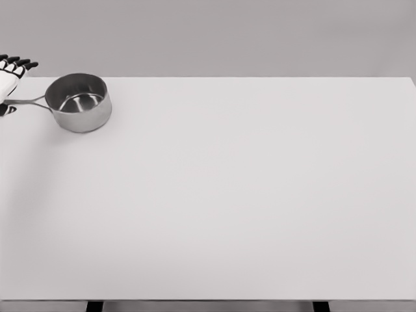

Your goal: Rotate pot handle

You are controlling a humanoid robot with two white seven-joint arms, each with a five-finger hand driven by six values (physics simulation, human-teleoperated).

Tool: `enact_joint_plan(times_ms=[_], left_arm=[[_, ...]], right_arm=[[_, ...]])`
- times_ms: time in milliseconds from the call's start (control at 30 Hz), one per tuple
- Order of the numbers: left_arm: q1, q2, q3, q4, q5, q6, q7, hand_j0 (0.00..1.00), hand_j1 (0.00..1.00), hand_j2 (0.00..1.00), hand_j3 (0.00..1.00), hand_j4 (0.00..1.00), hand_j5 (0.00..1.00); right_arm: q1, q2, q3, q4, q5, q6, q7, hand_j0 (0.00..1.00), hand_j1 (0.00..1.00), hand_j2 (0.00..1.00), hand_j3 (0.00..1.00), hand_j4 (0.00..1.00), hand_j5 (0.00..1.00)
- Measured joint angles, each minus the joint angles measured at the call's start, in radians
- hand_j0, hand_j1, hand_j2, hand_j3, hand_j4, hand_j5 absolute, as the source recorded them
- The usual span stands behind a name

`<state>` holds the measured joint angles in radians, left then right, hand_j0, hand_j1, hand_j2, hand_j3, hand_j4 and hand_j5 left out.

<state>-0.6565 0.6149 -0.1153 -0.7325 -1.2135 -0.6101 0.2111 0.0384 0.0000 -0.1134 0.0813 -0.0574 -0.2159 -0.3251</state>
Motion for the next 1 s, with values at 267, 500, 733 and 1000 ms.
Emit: enact_joint_plan(times_ms=[267, 500, 733, 1000], left_arm=[[-0.045, -0.018, -0.004, 0.048, -0.024, 0.000, 0.001, 1.00, 1.00, 1.00, 1.00, 1.00, 1.00], [-0.060, -0.018, -0.007, 0.073, -0.027, 0.000, 0.001, 1.00, 1.00, 1.00, 1.00, 1.00, 1.00], [-0.080, -0.017, -0.011, 0.084, -0.042, 0.000, 0.001, 1.00, 1.00, 1.00, 1.00, 1.00, 1.00], [-0.107, -0.020, -0.027, 0.109, -0.054, 0.000, 0.001, 1.00, 1.00, 1.00, 1.00, 1.00, 1.00]], right_arm=[[0.000, 0.000, 0.000, 0.000, 0.000, 0.000, 0.000, 1.00, 1.00, 1.00, 1.00, 1.00, 1.00], [0.000, 0.000, 0.000, 0.000, 0.000, 0.000, 0.000, 1.00, 1.00, 1.00, 1.00, 1.00, 1.00], [0.000, 0.000, 0.000, 0.000, 0.000, 0.000, 0.000, 1.00, 1.00, 1.00, 1.00, 1.00, 1.00], [0.000, 0.000, 0.000, 0.000, 0.000, 0.000, 0.000, 1.00, 1.00, 1.00, 1.00, 1.00, 1.00]])
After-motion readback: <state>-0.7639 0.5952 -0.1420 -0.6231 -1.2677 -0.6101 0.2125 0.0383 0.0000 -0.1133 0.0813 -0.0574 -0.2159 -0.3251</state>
